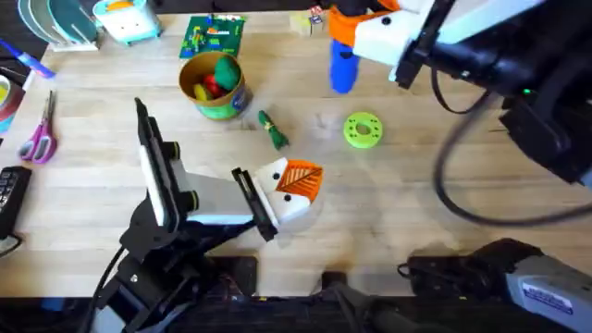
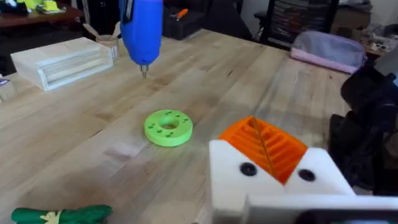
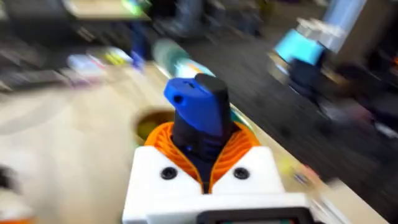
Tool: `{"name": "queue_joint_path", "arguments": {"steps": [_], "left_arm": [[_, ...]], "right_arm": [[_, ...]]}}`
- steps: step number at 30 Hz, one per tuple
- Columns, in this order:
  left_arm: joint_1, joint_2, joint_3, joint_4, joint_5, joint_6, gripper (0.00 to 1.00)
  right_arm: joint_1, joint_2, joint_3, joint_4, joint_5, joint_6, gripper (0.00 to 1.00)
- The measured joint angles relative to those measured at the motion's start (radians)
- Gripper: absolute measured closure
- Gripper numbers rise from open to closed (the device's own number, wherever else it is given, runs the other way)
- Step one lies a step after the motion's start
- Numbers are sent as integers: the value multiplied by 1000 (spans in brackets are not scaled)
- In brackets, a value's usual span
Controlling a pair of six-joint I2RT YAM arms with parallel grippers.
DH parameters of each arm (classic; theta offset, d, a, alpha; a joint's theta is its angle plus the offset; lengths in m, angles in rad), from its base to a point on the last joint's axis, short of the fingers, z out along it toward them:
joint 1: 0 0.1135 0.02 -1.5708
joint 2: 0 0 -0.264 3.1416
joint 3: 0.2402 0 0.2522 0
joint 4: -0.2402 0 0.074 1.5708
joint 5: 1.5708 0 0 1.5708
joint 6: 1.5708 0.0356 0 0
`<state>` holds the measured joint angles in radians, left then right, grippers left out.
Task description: Pick up the gripper from the table and insert it into the empty holder that is missing its gripper. Then pick up a screw, insert it into the mounting hole, and use the screwdriver to tighten it. Finally, clean up the table by picking up the vegetable and placing it into the bucket.
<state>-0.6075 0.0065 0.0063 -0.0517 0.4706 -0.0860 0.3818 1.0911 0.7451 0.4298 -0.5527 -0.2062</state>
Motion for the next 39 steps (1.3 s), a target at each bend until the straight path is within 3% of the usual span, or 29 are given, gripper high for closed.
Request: {"name": "queue_joint_path", "arguments": {"steps": [7,10,16,23,25,30,32,39], "left_arm": [[0,0,0,0,0,0,986],[0,0,0,0,0,0,986],[0,0,0,0,0,0,986],[0,0,0,0,0,0,986],[0,0,0,0,0,0,986],[0,0,0,0,0,0,986],[0,0,0,0,0,0,986],[0,0,0,0,0,0,986]], "right_arm": [[-208,173,0,-141,335,-372,978],[-249,249,0,-155,450,-499,978],[-230,410,0,-163,536,-779,978],[-169,554,3,-183,630,-958,977],[-162,580,4,-184,643,-971,795],[-144,584,34,-180,686,-991,65],[-137,583,43,-186,693,-995,13],[-106,573,43,-203,756,-941,9]]}}
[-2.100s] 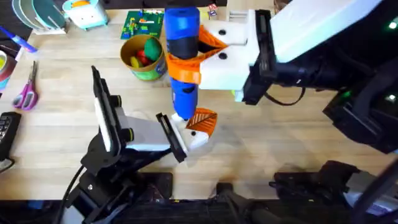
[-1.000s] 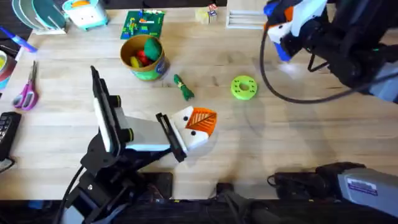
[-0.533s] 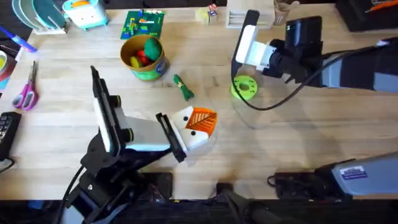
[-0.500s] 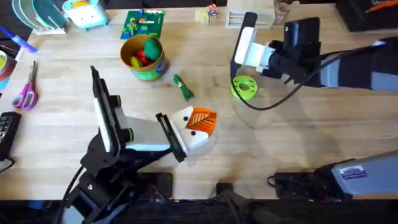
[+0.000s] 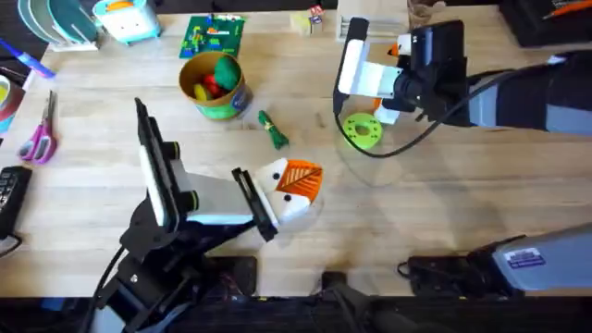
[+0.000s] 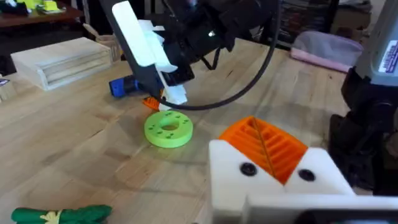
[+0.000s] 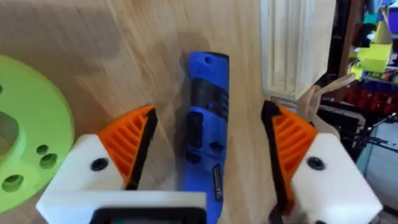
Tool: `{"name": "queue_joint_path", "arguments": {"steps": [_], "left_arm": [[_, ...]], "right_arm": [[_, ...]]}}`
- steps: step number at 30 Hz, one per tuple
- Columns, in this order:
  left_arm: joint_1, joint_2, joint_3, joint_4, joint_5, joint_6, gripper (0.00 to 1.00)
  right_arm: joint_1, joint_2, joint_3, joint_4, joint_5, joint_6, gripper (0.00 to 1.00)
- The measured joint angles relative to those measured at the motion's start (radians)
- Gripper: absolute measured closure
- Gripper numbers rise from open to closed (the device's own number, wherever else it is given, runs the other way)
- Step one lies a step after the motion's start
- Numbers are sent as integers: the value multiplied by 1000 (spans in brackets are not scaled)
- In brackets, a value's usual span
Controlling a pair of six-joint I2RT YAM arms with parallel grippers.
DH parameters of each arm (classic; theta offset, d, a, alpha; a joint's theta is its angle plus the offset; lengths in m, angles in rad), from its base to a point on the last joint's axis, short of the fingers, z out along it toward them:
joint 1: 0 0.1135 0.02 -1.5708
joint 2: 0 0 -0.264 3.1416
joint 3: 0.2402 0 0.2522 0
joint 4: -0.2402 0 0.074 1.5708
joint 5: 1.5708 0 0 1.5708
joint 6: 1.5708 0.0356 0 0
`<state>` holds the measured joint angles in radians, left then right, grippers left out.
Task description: Pick up the gripper from the table and insert it into the empty holder that is missing its gripper. Then pick up a screw, insert it into the mounting hole, and use the screwdriver to tighten it. Finally, clean up the table by picking up the vegetable and placing it into the bucket.
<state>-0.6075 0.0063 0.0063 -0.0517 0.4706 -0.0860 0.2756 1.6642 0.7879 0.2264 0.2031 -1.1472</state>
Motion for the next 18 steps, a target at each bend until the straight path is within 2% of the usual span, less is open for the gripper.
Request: {"name": "queue_joint_path", "arguments": {"steps": [5,8,11,13,18], "left_arm": [[0,0,0,0,0,0,978],[0,0,0,0,-1,4,553],[0,0,0,0,-1,3,83],[0,0,0,0,-2,3,14],[0,0,0,0,-2,3,8]], "right_arm": [[9,-55,-13,-26,32,180,8],[10,-124,-15,-30,62,309,7],[9,-211,-15,-48,83,420,8],[10,-261,-15,-69,91,473,9],[15,-368,-15,-126,98,608,9]]}}
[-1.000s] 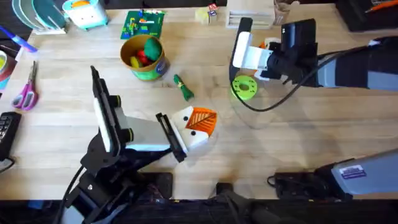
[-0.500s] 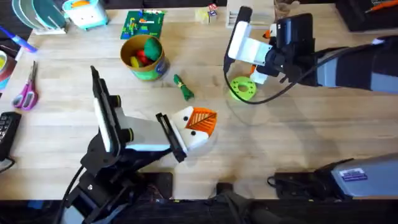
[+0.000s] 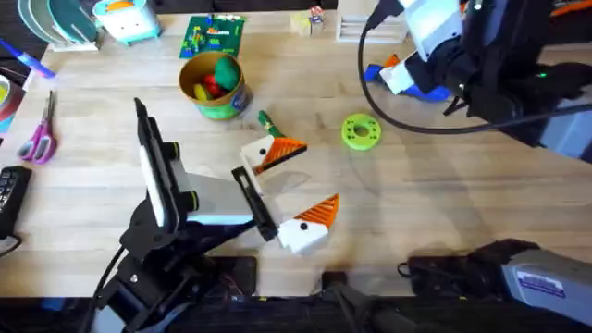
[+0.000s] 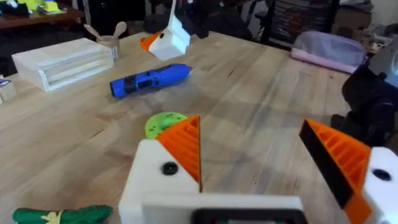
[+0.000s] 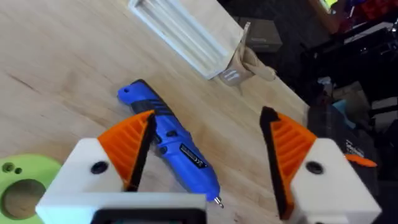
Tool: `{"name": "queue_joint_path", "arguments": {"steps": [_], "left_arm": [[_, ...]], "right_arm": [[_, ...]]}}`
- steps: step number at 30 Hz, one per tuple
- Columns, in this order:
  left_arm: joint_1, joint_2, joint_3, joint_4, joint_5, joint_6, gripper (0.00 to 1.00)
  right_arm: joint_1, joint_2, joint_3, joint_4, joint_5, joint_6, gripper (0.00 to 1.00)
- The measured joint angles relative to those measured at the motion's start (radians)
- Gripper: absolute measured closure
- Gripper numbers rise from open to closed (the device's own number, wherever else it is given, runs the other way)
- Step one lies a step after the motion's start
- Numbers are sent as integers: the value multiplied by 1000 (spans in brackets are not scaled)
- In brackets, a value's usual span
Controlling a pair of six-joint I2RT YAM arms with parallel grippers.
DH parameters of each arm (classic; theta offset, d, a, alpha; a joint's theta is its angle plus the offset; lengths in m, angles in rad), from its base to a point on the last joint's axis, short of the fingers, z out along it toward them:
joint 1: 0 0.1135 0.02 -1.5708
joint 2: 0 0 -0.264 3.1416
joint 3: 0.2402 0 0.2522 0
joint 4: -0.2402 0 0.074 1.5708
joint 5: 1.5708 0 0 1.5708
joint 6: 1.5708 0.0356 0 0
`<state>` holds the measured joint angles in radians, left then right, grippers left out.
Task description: Pick up the gripper from the table and insert it into the empty holder that is missing its gripper. Then pick up a screw, insert it into the mounting hole, and use the screwdriver to tighten it. Finally, clean up the table by picking up the vegetable and placing it into the bucket.
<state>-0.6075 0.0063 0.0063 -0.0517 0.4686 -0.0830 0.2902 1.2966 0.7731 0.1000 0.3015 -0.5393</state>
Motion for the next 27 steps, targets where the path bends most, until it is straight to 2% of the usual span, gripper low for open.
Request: {"name": "queue_joint_path", "arguments": {"steps": [6,9,12,14,19,22,27], "left_arm": [[0,0,0,-1,-49,-1,9],[0,0,29,-72,-136,-107,8],[0,2,103,-260,-239,-260,8],[0,22,149,-340,-280,-328,8],[0,142,295,-428,-360,-411,8],[0,251,389,-454,-403,-431,8],[0,474,523,-554,-433,-445,8]], "right_arm": [[32,-49,0,-42,0,94,9],[55,-49,0,-70,1,112,9],[79,-49,0,-80,0,121,9],[93,-49,0,-78,0,124,8],[107,-49,0,-78,0,125,7],[107,-49,0,-78,0,126,7],[107,-49,0,-78,0,128,7]]}}
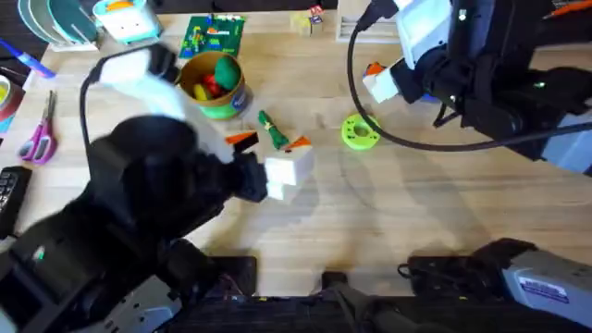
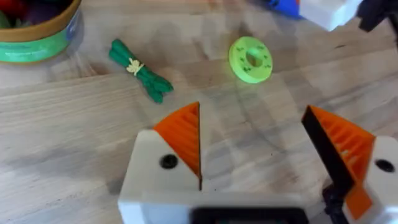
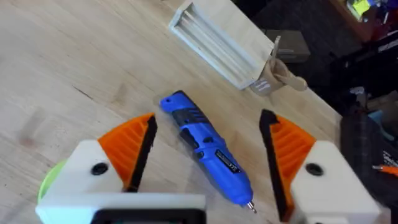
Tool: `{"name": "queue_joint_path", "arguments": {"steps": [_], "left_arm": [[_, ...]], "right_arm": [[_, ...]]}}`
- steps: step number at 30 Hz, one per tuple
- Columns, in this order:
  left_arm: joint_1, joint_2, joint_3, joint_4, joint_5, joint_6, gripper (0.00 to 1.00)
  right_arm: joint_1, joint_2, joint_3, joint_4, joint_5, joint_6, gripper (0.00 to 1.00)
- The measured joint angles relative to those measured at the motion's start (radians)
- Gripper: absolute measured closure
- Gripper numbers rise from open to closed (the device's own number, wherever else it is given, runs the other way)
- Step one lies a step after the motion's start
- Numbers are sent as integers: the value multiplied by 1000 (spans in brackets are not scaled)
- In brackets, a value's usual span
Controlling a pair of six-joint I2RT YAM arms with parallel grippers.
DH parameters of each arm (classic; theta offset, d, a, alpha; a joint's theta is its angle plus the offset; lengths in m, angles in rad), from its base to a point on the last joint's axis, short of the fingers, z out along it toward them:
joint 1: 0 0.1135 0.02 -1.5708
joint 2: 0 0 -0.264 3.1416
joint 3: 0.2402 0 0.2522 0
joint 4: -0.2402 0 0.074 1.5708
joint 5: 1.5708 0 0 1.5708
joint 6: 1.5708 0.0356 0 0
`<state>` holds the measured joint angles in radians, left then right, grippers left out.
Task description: Pick up the gripper from the table and insert it into the empty holder that is missing its gripper. Then pick up a screw, insert it into the mounting hole, and use the screwdriver to tighten it. Finally, clean up the table by picking up the vegetable and placing it into the bucket.
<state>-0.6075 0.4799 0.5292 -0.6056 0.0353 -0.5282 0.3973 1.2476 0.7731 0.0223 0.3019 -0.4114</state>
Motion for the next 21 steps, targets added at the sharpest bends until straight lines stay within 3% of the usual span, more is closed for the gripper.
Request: {"name": "queue_joint_path", "arguments": {"steps": [5,13,17,21], "left_arm": [[0,226,99,75,-10,-4,8],[2,398,132,158,-13,-45,8],[19,517,169,104,-10,-120,8],[51,685,276,6,-23,-184,8]], "right_arm": [[0,0,0,0,0,0,7],[0,0,0,-1,0,0,9],[0,0,0,-2,0,0,7],[0,0,0,-2,0,0,7]]}}
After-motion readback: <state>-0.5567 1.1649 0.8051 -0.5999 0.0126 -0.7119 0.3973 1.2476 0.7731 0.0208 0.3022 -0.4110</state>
